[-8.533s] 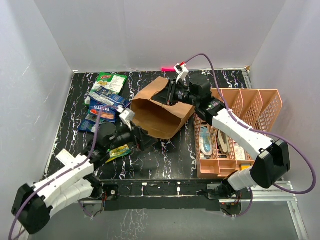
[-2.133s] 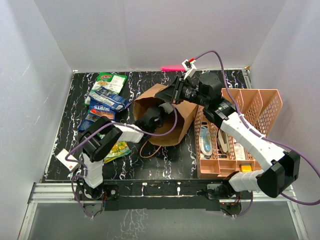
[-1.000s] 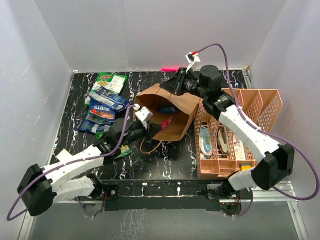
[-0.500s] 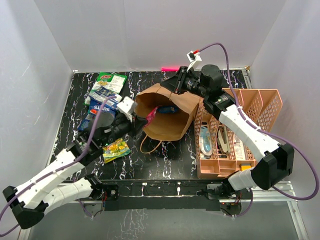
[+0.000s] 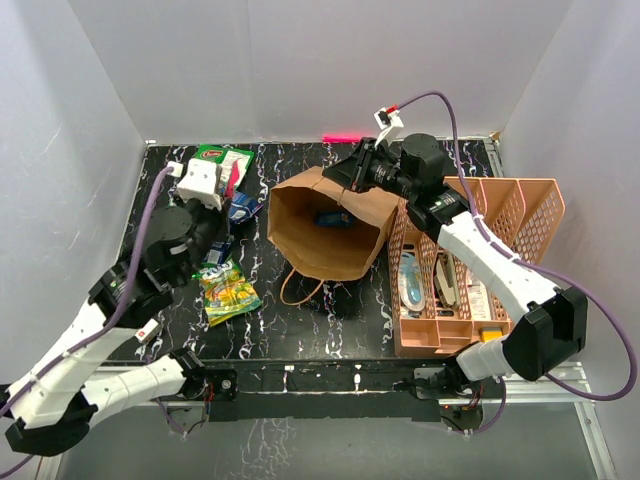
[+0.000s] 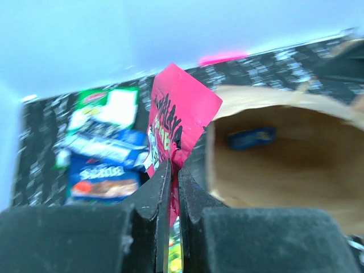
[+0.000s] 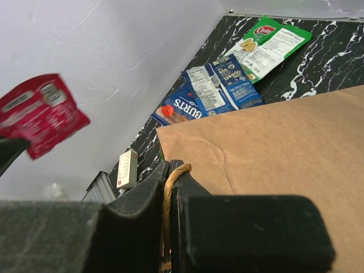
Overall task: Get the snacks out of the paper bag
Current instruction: Place the snack at the center of the board.
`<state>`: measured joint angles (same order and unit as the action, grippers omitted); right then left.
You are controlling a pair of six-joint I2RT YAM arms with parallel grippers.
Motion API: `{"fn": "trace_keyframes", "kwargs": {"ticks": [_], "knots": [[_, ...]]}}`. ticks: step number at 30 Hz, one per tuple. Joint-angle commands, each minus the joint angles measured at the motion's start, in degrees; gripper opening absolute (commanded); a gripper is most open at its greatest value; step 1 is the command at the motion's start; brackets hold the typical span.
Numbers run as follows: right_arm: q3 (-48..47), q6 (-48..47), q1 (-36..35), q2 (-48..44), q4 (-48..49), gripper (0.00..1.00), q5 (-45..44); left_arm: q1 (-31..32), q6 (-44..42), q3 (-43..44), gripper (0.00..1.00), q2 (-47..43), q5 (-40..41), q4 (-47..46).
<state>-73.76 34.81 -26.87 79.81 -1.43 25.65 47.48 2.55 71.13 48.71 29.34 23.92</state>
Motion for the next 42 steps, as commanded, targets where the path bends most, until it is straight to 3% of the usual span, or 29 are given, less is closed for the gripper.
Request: {"fn": "trace_keyframes", "kwargs": {"ticks": [1, 4, 8, 13, 18, 27, 38, 42], "knots": [[0.38, -0.01, 0.46, -3.17, 3.2, 0.08, 0.62, 0.06, -1.96, 1.35, 0.0, 5.15, 23.69, 7.1], [0.88, 0.0, 0.46, -3.9, 3.19, 0.08, 0.31, -0.43, -2.02, -1.05, 0.0, 5.26, 28.22, 4.96], [1.07, 0.08, 0.43, -4.04, 3.19, 0.08, 0.51, -5.01, 0.22, -3.89, 0.0, 7.48, 24.81, 6.62], [1.29, 0.15, 0.42, -4.34, 2.71, 0.08, 0.7, -19.41, 5.78, -7.42, 0.0, 10.49, 11.83, 8.54], [1.53, 0.16, 0.49, -4.79, 2.68, 0.08, 0.39, -26.36, 13.24, -10.19, 0.0, 13.76, 4.48, 10.02], [2.03, 0.34, 0.53, -5.1, 2.66, 0.08, 0.52, -28.41, 27.93, -16.38, 0.0, 16.75, 2.74, 13.14], [1.77, 0.25, 0.56, -4.14, 2.76, 0.08, 1.29, -28.39, 27.11, -22.43, 0.0, 19.45, -3.62, 6.44], [1.69, 0.35, 0.51, -4.39, 2.68, 0.08, 1.33, -28.41, 28.11, -23.16, 0.19, 20.42, -4.44, 5.55]]}}
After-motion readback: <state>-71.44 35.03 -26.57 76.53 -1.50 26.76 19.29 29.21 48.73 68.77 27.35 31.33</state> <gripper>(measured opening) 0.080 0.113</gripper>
